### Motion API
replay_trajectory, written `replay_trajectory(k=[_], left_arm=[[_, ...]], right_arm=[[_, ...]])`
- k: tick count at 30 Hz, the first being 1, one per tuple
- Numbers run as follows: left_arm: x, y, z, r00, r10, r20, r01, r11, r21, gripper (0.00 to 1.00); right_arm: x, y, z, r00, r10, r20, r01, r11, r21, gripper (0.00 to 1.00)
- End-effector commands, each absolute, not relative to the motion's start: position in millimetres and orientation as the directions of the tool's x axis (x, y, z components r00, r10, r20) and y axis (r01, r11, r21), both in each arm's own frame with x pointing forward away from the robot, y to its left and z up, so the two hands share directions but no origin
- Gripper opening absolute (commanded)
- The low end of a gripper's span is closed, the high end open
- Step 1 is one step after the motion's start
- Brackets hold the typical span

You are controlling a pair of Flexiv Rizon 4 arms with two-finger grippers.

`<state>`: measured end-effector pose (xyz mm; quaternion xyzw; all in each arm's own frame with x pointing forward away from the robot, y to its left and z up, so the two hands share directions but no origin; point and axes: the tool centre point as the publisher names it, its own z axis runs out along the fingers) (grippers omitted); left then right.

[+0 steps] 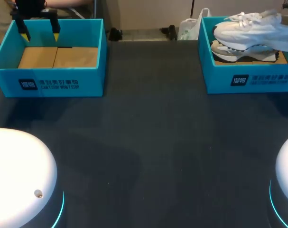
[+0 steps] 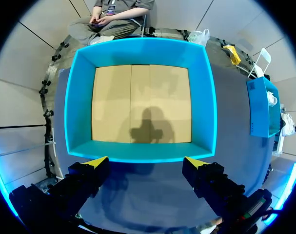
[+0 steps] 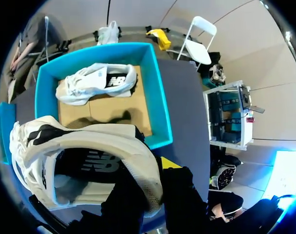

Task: Take the shoe out of the shoebox, open the shoe tongue, remove and reinsert the insole, then place the shoe into the shoebox

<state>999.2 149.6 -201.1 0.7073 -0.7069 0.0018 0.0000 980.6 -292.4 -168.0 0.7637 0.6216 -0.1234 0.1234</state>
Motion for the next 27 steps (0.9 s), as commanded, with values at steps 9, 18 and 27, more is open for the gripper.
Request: replay_trajectory(k=[9,18,27], left_arm=[[999,150,-201,0.001,-1.0,0.002,-1.0,-0.001,-0.002,1.0],[999,150,-201,0.001,-1.0,0.002,-1.0,-0.001,-0.002,1.0],[999,150,-201,0.001,-1.0,0.002,-1.0,-0.001,-0.002,1.0]], right_arm=[[904,-222,-155,0.203,0.914,-0.351,0.978,-0.176,0.109,0.0],[859,-169,-154,0.211,0.917,-0.339,0.976,-0.181,0.119,0.0],[820,-117,-153,0.158,0.923,-0.351,0.986,-0.131,0.101,0.0]])
